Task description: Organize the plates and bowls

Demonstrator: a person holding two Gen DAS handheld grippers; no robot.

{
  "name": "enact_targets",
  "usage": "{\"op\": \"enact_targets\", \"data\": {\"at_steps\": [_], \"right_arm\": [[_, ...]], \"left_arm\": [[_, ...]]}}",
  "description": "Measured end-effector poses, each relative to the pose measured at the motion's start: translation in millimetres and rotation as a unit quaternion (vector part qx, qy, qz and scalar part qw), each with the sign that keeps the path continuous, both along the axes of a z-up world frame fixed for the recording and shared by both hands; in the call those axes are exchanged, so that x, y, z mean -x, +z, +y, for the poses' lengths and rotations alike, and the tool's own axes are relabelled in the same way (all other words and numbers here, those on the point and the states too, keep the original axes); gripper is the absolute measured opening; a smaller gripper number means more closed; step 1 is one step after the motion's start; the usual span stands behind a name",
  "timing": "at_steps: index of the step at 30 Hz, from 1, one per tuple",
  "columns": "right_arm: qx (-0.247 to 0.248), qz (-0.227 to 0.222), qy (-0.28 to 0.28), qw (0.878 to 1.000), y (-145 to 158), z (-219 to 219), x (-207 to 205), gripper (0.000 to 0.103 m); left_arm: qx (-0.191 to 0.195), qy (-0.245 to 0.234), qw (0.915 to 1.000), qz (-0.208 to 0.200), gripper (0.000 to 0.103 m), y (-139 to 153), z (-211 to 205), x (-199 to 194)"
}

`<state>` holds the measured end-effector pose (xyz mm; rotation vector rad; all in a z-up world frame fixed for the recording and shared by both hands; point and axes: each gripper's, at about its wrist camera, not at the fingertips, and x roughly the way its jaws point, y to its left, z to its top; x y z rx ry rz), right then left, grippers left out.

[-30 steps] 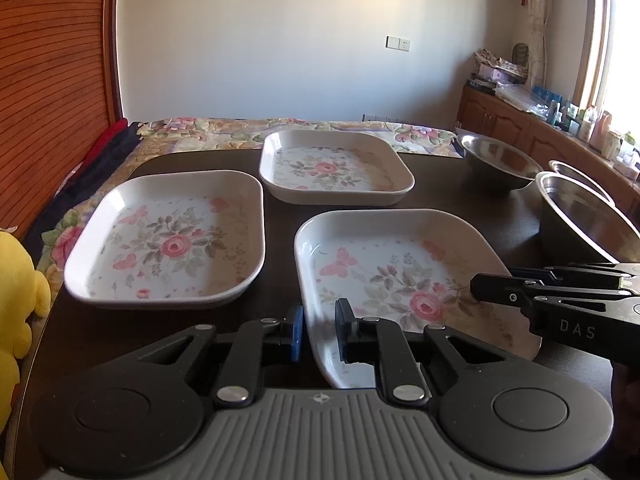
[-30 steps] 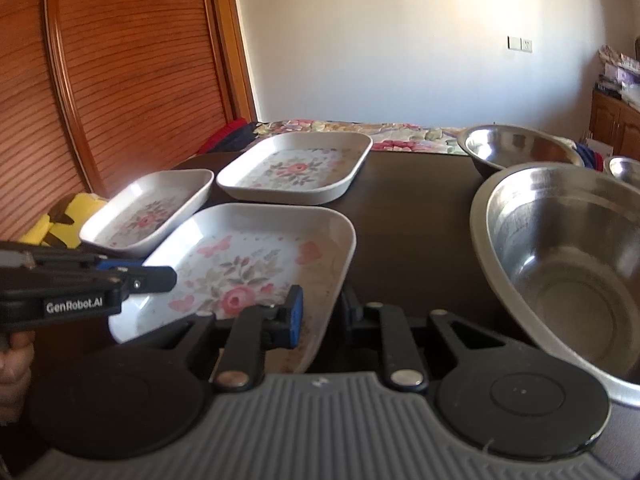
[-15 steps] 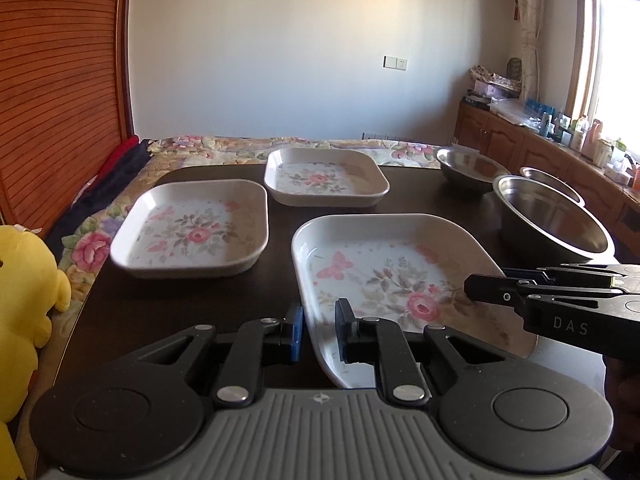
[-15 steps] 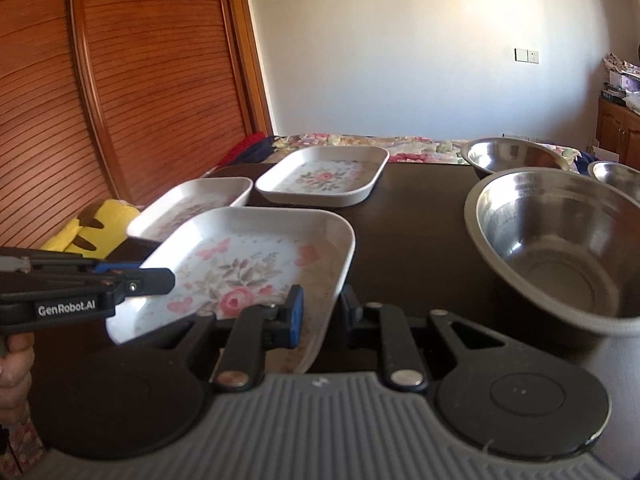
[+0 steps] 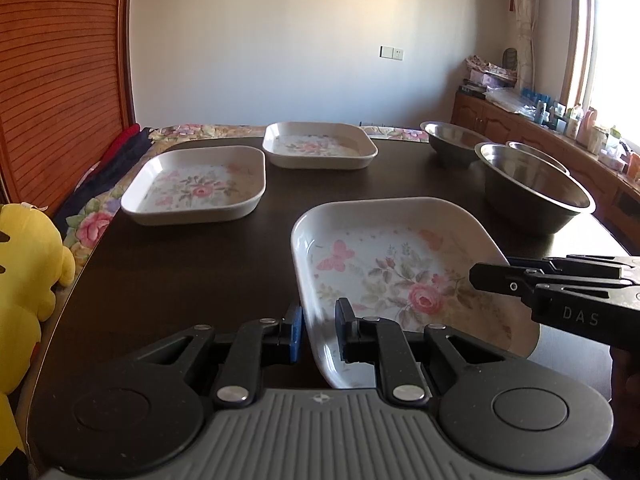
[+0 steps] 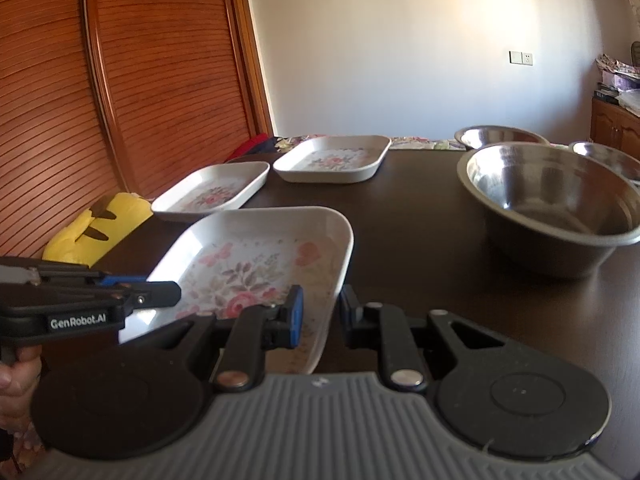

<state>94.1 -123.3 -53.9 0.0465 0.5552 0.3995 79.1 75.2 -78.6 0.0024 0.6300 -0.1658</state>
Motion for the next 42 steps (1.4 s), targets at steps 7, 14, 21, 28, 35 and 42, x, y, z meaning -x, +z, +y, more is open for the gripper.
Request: {"op": "enact_targets", "data": {"at_steps": [7, 14, 21, 28, 35, 42], "right_arm": [[0.003, 0.006, -0.002, 1.000, -5.7, 2.1, 5.0, 0.021], [0.007, 0.008, -0.004, 1.000, -7.4, 4.4, 5.6, 0.021], [0.011, 0.010, -0.007, 1.000, -9.9, 5.8, 5.7, 0.021], [0.013, 0.007, -0.006, 1.000, -10.4, 6.9, 5.3, 0.022], [0.006, 0.008, -0.010, 1.000, -9.9, 4.0, 3.9, 0.023], [0.002, -0.001, -0.016, 1.000, -3.7, -0.2, 4.6, 0.023]], "left_arm": [[-0.001, 0.001, 1.0000, -0.001, 0.018, -1.7, 1.0, 4.0], [-0.001, 0.002, 1.0000, 0.002, 0.018, -4.6, 0.9, 3.0], [0.001, 0.002, 1.0000, 0.007, 0.018, -8.2, 1.1, 1.3], [0.004, 0.003, 1.0000, 0.006, 0.019, -8.9, 2.8, 1.0], [0.001, 0.004, 1.0000, 0.004, 0.019, -8.0, 3.6, 0.9], [-0.002, 0.012, 0.9999, -0.002, 0.027, -2.2, 6.3, 2.4]]}}
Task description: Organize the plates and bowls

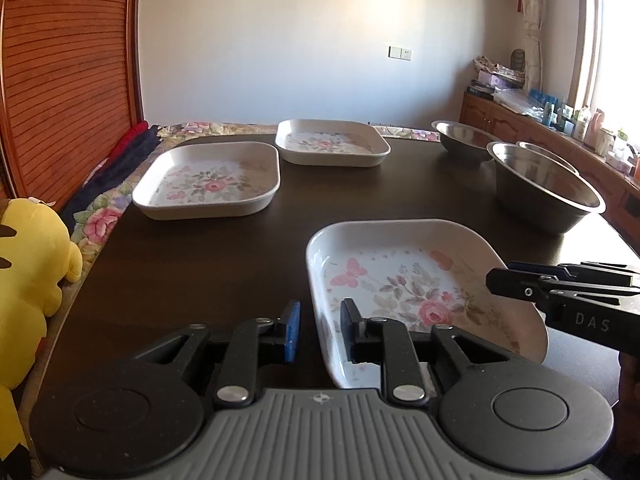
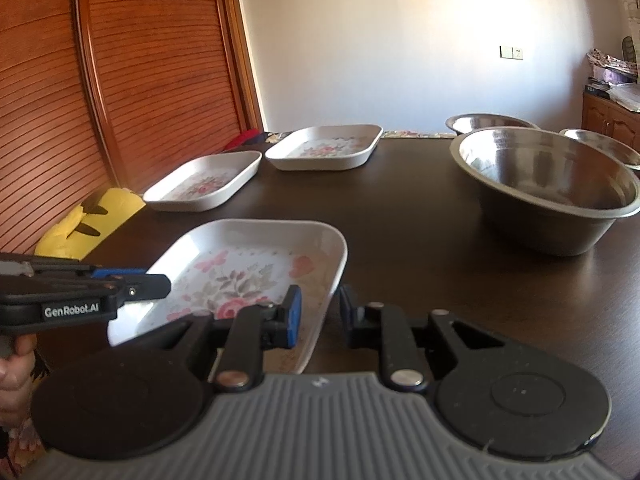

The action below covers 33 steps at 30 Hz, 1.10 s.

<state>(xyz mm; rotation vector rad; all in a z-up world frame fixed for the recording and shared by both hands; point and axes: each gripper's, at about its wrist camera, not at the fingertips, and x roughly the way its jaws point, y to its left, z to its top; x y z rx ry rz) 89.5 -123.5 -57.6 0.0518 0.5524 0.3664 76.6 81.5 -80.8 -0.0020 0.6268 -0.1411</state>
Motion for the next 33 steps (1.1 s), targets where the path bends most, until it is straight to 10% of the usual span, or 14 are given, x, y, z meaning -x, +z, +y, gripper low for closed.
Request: {"op": "enact_targets", "data": {"at_steps": [33], "right_arm": [[0.021, -0.061, 0.087, 0.994, 66.3, 55.9, -65.3, 0.036]], "left_arm": [[-0.021, 0.025, 0.9990, -0.032, 0.063, 39.0, 38.4, -66.2]]}}
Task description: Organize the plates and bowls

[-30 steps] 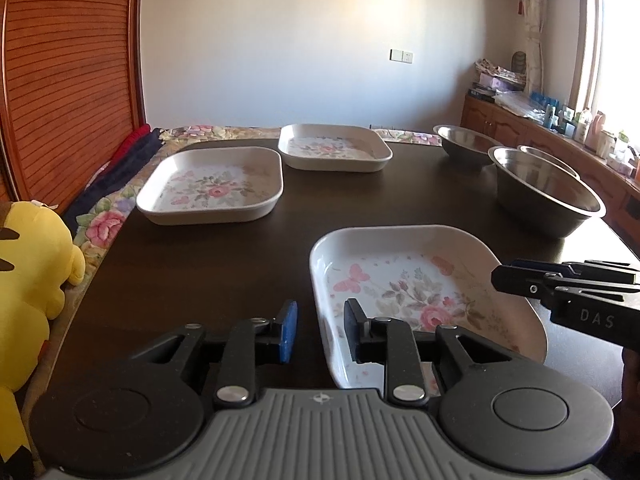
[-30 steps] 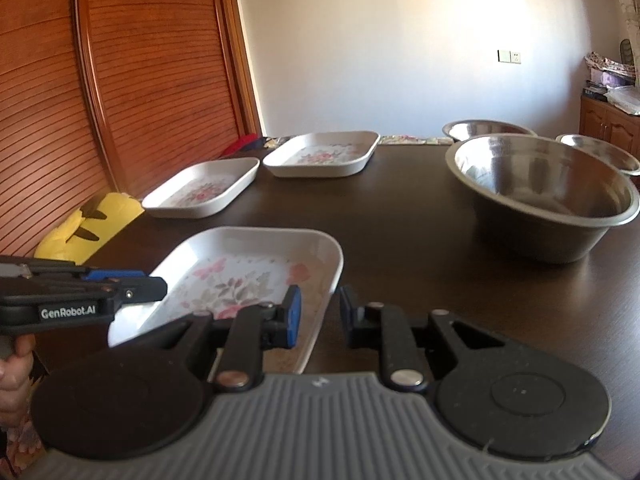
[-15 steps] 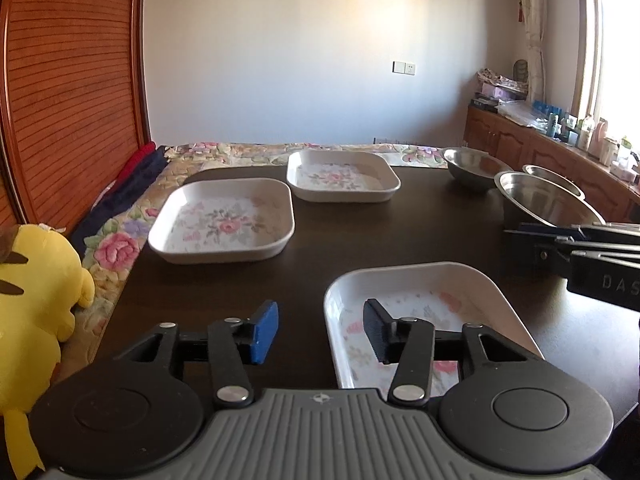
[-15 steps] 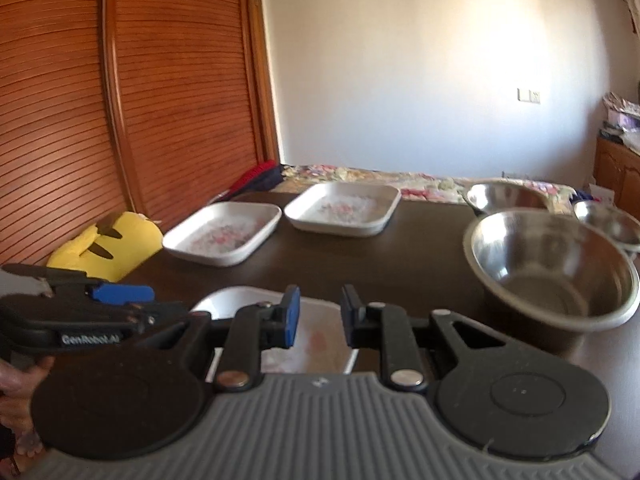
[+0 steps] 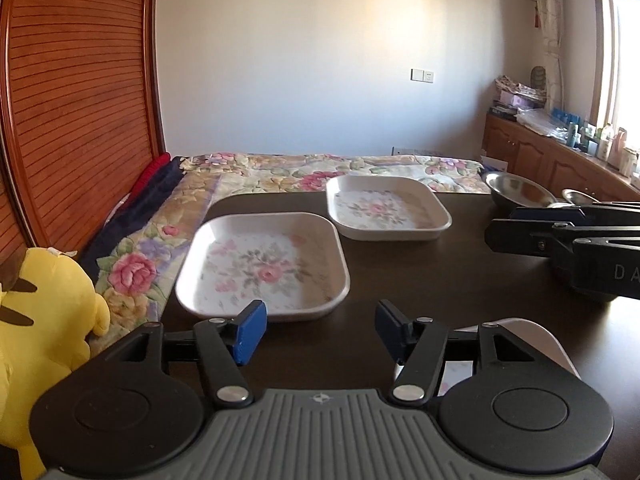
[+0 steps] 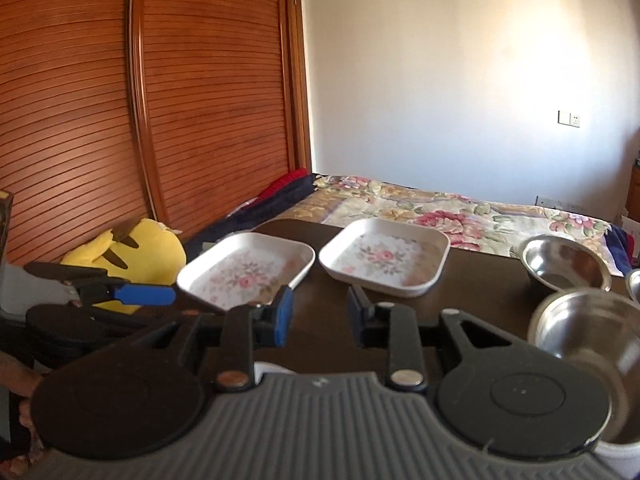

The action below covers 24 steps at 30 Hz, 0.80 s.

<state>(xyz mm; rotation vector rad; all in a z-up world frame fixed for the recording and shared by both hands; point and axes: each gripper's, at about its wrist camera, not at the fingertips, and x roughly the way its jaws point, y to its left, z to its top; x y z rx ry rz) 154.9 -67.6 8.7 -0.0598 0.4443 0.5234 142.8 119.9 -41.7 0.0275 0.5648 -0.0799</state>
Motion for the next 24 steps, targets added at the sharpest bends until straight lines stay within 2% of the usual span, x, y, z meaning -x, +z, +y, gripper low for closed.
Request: {"op": "enact_targets", "data": {"at_steps": [5, 15, 24], "right_arm": [[0.006, 0.014, 0.009, 1.000, -1.6, 15.4, -18.5, 0.040], [0.010, 0.042, 0.024, 0.999, -6.5, 45.6, -49.3, 0.040], [0.015, 0.073, 0.031, 0.997, -18.3, 66.6, -78.8, 0.040]], "left_arm": [[-0.006, 0.006, 1.0000, 0.002, 0.065, 1.0, 17.9, -17.8], [-0.019, 0.018, 0.9996, 0.008, 0.066, 2.7, 54.6, -53.7], [-0.015, 0.025, 0.9993, 0.022, 0.066, -8.9, 80.9, -81.9]]}}
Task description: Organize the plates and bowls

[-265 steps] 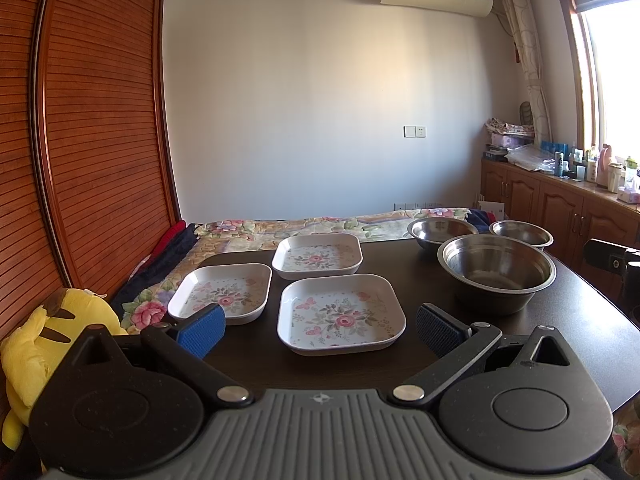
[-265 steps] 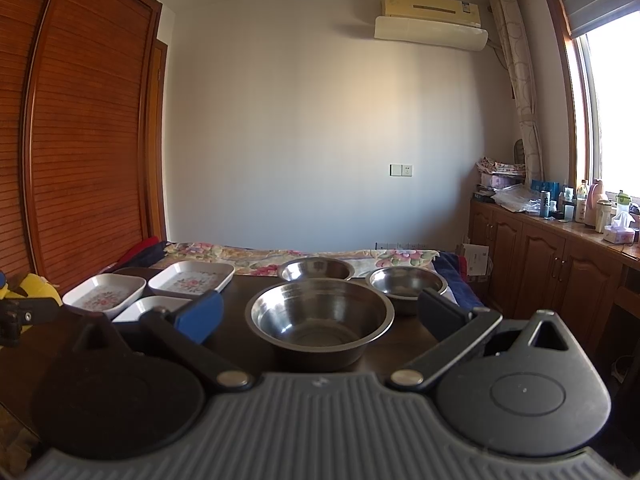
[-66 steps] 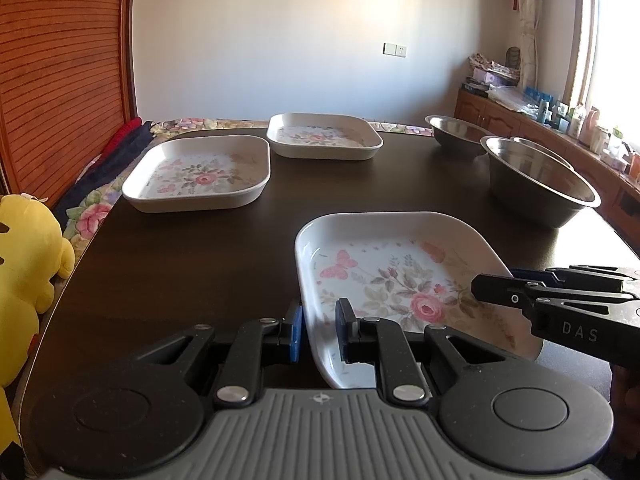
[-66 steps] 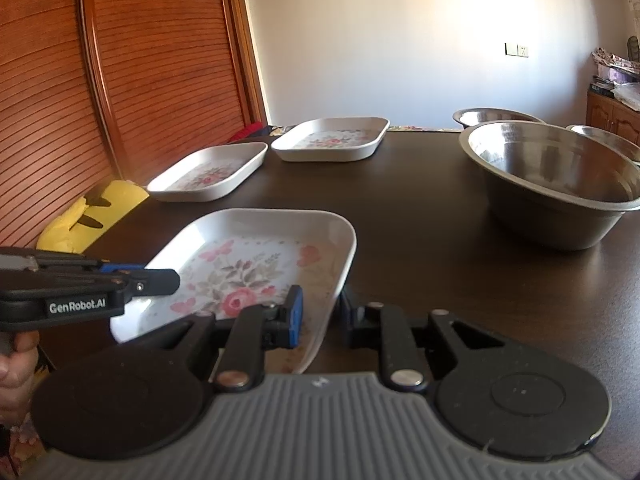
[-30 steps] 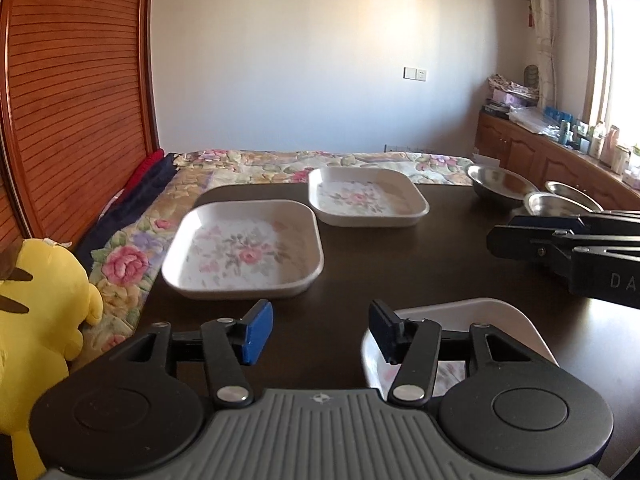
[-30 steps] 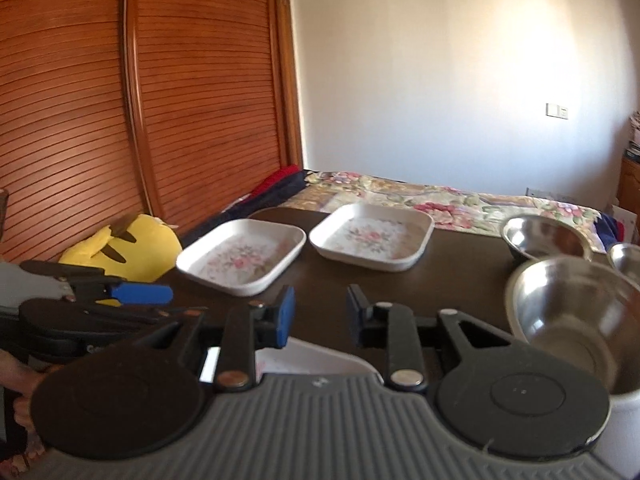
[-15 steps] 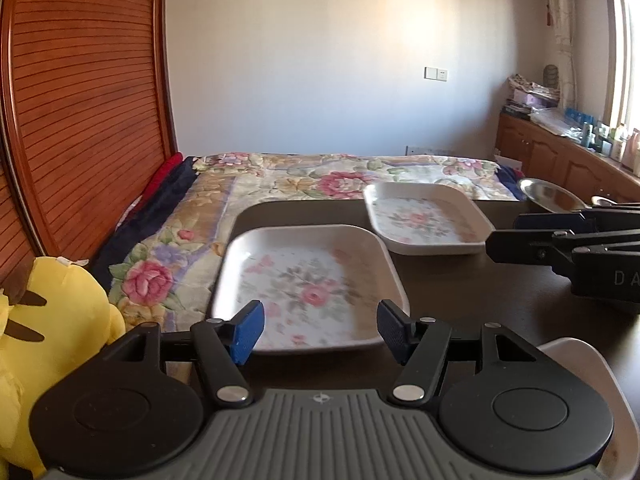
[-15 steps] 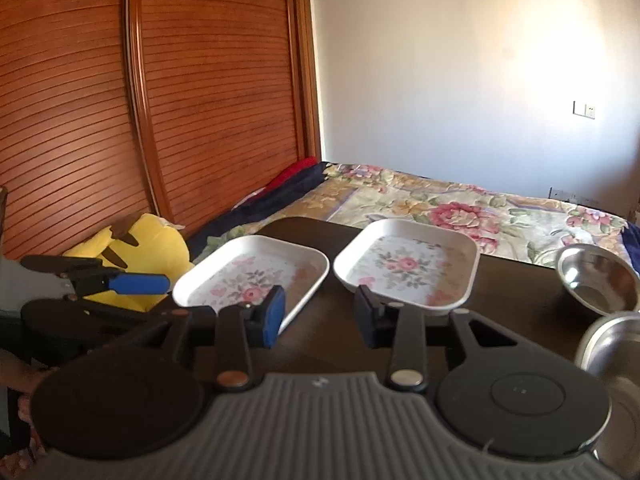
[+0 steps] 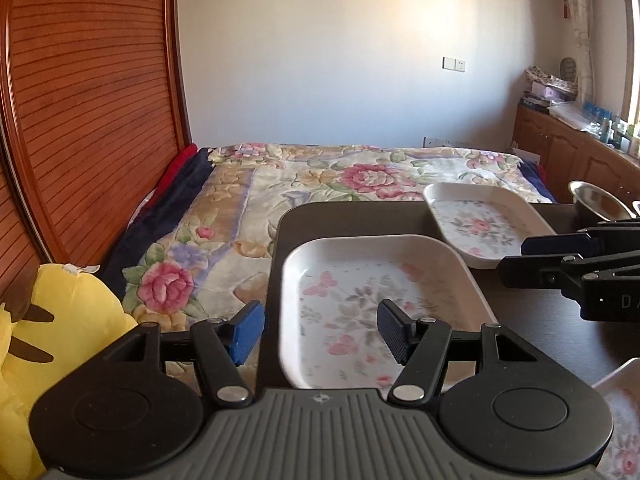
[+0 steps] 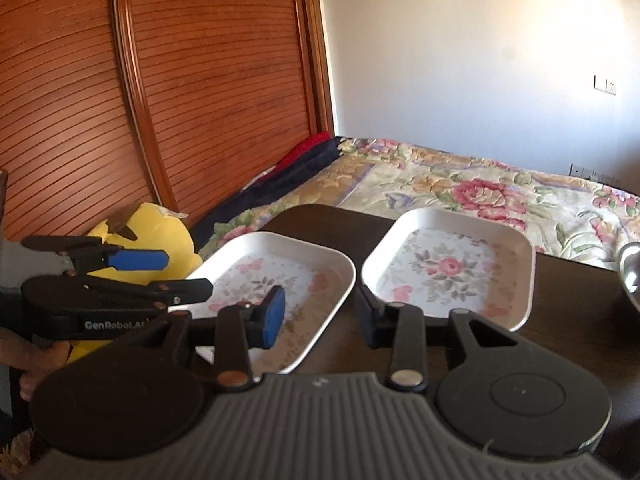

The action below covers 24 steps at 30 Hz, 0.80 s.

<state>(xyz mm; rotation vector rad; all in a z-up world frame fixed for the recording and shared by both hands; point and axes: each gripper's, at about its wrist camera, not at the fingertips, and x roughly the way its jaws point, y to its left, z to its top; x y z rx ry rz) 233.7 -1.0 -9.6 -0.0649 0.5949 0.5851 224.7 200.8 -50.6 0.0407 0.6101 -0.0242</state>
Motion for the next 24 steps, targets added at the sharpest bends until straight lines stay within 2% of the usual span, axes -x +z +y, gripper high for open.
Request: {"op": "enact_targets", "data": {"at_steps": [9, 14, 19, 22, 24], "right_arm": [[0.015, 0.022, 0.009, 1.000, -15.2, 11.5, -15.5, 0.040], [0.019, 0.041, 0.010, 0.999, -21.4, 11.0, -20.7, 0.040], [0.025, 0.055, 0.014, 0.998, -24.2, 15.3, -25.9, 0.033], [0.027, 0.063, 0.016, 0.998, -26.0, 18.0, -29.6, 0.029], [0.028, 0.069, 0.018, 0.997, -28.0, 17.9, -32.0, 0.029]], "left_arm": [[0.002, -0.001, 0.9999, 0.010, 0.065, -11.0, 11.2, -11.6], [0.004, -0.006, 0.9998, 0.017, 0.052, -15.9, 13.3, -16.7], [0.004, -0.004, 0.9998, 0.021, 0.051, -19.8, 14.7, -21.1], [0.012, -0.003, 0.9996, 0.023, 0.046, -21.5, 18.1, -24.5], [0.018, -0.002, 0.9995, 0.026, 0.040, -23.1, 19.7, -26.3]]}}
